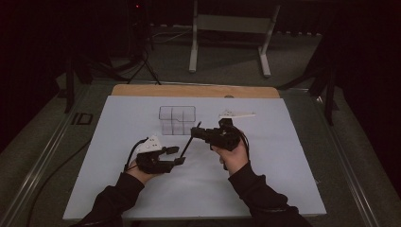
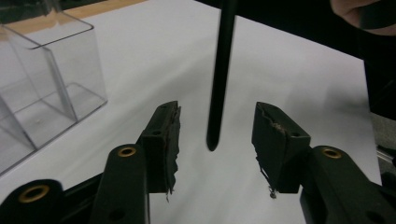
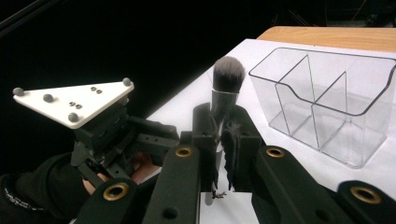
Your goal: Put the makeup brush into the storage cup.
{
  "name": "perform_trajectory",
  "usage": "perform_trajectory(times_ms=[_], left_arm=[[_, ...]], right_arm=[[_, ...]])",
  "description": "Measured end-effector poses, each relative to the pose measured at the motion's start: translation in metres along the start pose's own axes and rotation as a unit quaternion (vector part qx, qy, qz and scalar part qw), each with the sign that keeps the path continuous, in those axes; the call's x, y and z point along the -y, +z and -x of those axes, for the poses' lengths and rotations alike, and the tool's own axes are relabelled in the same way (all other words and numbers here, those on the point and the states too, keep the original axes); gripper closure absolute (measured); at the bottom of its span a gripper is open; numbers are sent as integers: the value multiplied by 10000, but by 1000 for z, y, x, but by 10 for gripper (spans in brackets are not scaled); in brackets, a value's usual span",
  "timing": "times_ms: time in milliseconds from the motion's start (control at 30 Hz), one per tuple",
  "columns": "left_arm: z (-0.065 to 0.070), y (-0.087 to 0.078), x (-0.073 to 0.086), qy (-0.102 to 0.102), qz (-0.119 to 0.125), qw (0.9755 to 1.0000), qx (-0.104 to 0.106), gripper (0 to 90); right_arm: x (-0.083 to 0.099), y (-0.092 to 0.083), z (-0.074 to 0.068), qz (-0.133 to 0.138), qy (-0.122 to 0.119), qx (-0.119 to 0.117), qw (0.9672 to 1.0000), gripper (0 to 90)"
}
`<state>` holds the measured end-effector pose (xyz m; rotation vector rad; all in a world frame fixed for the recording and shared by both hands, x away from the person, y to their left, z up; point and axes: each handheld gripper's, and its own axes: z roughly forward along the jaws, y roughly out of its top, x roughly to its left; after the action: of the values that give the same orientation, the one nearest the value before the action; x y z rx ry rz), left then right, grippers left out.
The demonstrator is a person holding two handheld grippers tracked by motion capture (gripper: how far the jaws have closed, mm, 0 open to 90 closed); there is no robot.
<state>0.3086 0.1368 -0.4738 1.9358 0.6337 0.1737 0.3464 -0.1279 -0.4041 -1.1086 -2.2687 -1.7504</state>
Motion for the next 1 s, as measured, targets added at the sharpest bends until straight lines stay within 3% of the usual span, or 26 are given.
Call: perform_trajectory(times_ms=[167, 300, 467, 633, 733, 767, 833, 1000], left_arm=[[0, -1, -1, -43, -11, 10000, -28, 440], [1, -2, -2, -73, 6, 9998, -180, 355], [2, -3, -3, -124, 32, 9997, -213, 282], [1, -5, -3, -156, 141, 9995, -217, 234], [1, -6, -4, -240, 88, 9993, -282, 202], [1, -6, -5, -304, 18, 9993, -211, 182], [1, -6, -4, -274, -25, 9996, -54, 153], [2, -3, -3, -219, -137, 9997, -2, 28]], right_arm=[[-4, -3, -1, 17, -83, -8, 10000, 835], [-6, -5, -5, -63, -308, 80, 9995, 835], [-10, -8, -8, -176, -602, 172, 9979, 835], [-13, -11, -12, -412, -1099, 381, 9924, 835], [-15, -14, -14, -476, -1316, 475, 9890, 835], [-15, -15, -14, -501, -1382, 525, 9877, 835], [-17, -17, -14, -536, -1380, 508, 9877, 835], [-22, -23, -12, -554, -1475, 556, 9859, 835]])
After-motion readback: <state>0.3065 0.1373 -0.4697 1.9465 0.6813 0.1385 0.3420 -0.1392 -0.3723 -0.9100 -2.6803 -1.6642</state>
